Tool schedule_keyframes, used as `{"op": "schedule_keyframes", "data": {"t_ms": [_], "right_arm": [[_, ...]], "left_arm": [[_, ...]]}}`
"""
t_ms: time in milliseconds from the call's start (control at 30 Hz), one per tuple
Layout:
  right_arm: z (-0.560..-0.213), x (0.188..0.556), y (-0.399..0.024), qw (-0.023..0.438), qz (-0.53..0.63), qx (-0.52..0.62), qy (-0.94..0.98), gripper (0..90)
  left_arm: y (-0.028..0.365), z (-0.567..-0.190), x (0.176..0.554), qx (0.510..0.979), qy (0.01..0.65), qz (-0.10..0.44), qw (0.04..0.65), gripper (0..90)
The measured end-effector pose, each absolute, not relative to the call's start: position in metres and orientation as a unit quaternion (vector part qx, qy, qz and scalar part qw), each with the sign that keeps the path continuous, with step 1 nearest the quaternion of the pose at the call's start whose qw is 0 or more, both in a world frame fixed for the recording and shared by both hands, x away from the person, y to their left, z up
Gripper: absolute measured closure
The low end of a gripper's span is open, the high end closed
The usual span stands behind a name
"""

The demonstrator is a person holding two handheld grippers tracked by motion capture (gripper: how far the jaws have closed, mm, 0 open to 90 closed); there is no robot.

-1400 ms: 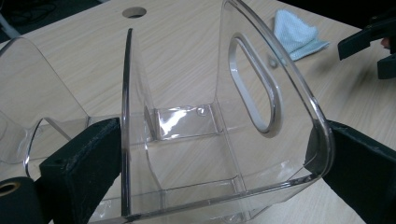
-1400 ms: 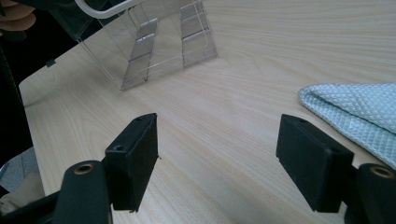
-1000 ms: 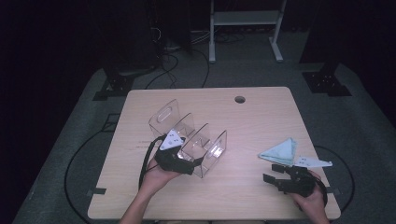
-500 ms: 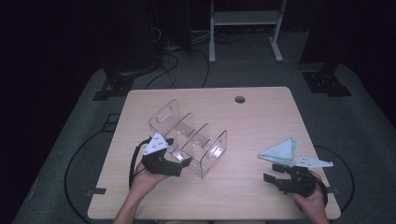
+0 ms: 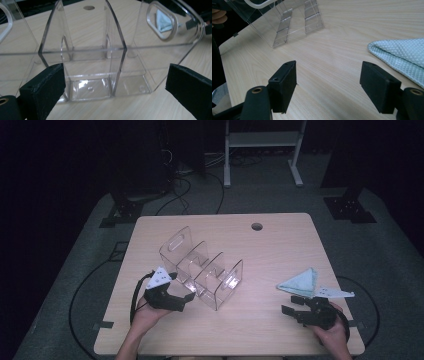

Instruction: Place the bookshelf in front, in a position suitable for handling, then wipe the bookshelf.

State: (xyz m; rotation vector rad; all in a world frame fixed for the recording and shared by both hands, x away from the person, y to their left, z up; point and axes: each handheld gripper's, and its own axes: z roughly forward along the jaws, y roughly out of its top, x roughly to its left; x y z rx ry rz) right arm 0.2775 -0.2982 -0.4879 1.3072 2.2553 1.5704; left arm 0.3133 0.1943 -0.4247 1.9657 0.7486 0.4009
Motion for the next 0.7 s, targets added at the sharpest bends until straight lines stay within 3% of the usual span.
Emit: {"op": "schedule_keyframes", "data": {"t_ms": [233, 700], "right_arm": [[-0.488, 0.276, -0.293, 0.050, 0.506, 0.418, 0.753, 29.5], [-0.487, 0.274, -0.292, 0.056, 0.506, 0.416, 0.754, 29.5]], "left_arm": [[0.202, -0.436, 0.315, 0.806, 0.311, 0.184, 0.469, 2.3], [0.209, -0.451, 0.324, 0.804, 0.333, 0.166, 0.464, 1.3]]}}
